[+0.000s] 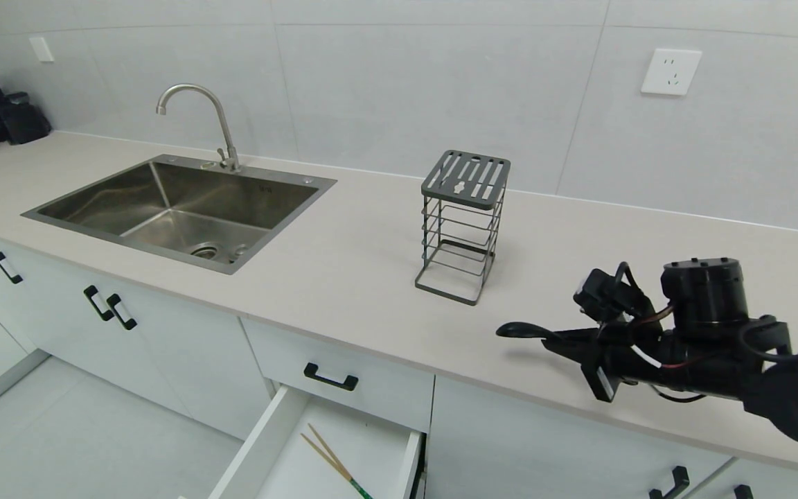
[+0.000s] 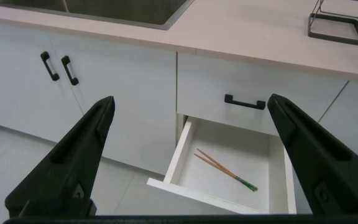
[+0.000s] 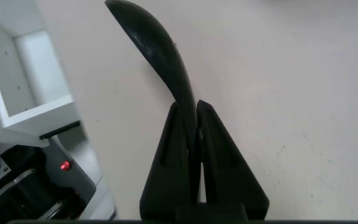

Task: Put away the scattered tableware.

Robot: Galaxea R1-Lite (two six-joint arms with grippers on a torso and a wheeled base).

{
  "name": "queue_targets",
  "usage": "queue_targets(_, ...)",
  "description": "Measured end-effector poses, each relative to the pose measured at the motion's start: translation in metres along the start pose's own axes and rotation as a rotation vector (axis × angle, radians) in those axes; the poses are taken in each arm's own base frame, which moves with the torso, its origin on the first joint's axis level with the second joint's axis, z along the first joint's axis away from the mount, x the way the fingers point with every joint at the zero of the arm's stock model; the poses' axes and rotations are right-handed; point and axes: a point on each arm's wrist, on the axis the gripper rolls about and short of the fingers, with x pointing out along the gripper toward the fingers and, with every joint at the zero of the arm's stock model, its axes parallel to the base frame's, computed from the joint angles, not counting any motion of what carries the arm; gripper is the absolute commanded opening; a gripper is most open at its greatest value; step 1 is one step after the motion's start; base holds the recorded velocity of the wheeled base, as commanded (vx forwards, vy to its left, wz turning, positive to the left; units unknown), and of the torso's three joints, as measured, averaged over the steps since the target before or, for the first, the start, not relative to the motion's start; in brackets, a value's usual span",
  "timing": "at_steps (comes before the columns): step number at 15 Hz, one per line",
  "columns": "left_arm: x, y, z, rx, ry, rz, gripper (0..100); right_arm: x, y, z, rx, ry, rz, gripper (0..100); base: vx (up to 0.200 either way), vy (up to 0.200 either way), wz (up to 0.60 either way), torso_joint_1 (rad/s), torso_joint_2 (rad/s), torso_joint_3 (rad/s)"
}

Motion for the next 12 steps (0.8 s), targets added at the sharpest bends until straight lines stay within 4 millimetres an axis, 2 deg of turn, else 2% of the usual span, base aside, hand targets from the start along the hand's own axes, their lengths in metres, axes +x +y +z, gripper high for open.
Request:
queue_targets(7, 0.0, 0.0, 0.0, 0.0, 0.0, 0.0, 100, -0.054, 0.05, 0.025, -0.089, -0.135, 0.043, 0, 0.0, 0.0, 0.0, 0.0, 0.0, 0.0)
queue_targets(10, 0.0, 0.0, 0.0, 0.0, 0.0, 0.0, 100, -0.064, 0.062, 0.043, -0.121, -0.224, 0.075, 0, 0.0, 0.0, 0.0, 0.0, 0.0, 0.0)
queue_targets(12, 0.0, 0.0, 0.0, 0.0, 0.0, 0.0, 100, -0.066, 0.07, 0.052, -0.074, -0.26, 0.102, 0, 0.0, 0.0, 0.0, 0.0, 0.0, 0.0)
